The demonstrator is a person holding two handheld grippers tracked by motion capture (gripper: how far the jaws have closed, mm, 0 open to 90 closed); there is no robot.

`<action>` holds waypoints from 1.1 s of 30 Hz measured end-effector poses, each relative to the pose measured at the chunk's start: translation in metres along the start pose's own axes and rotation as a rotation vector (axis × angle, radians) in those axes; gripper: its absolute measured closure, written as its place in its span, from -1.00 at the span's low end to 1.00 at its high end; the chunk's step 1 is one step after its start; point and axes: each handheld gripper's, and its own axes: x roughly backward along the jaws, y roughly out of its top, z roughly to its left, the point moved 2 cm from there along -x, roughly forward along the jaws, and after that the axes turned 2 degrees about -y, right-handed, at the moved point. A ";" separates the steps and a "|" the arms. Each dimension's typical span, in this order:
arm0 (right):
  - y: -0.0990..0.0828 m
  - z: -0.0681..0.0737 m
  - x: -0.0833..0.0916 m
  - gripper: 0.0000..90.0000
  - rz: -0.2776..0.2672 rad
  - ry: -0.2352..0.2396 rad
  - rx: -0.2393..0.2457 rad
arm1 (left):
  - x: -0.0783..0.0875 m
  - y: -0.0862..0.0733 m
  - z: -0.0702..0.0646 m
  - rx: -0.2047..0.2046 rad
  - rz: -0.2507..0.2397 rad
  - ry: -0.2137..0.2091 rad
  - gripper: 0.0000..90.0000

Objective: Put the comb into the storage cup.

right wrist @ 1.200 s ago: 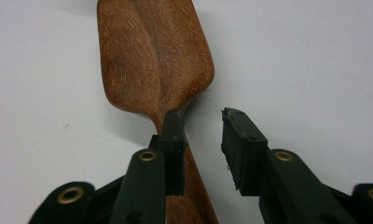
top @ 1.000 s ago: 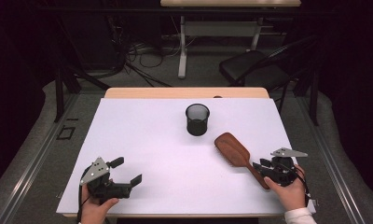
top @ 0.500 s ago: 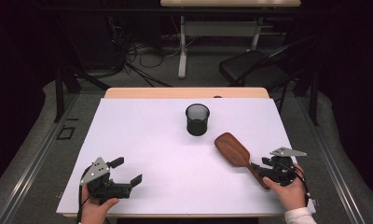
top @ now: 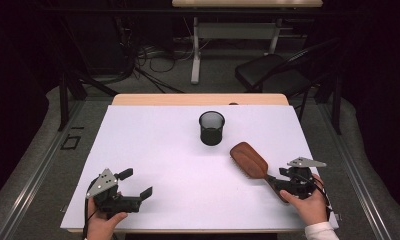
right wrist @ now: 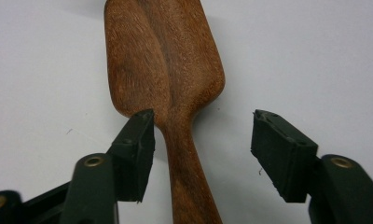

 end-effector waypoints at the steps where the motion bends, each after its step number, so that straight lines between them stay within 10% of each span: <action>1: 0.001 0.001 -0.001 -0.18 0.010 0.010 0.004 | 0.000 0.000 0.000 0.000 0.000 0.000 -0.93; 10: 0.005 0.004 -0.007 -0.47 0.071 -0.010 0.036 | -0.001 0.000 0.001 0.003 0.004 -0.003 -0.93; 33: 0.014 0.009 -0.018 -0.26 0.285 0.007 0.169 | -0.008 0.002 0.004 0.019 -0.001 -0.013 -0.93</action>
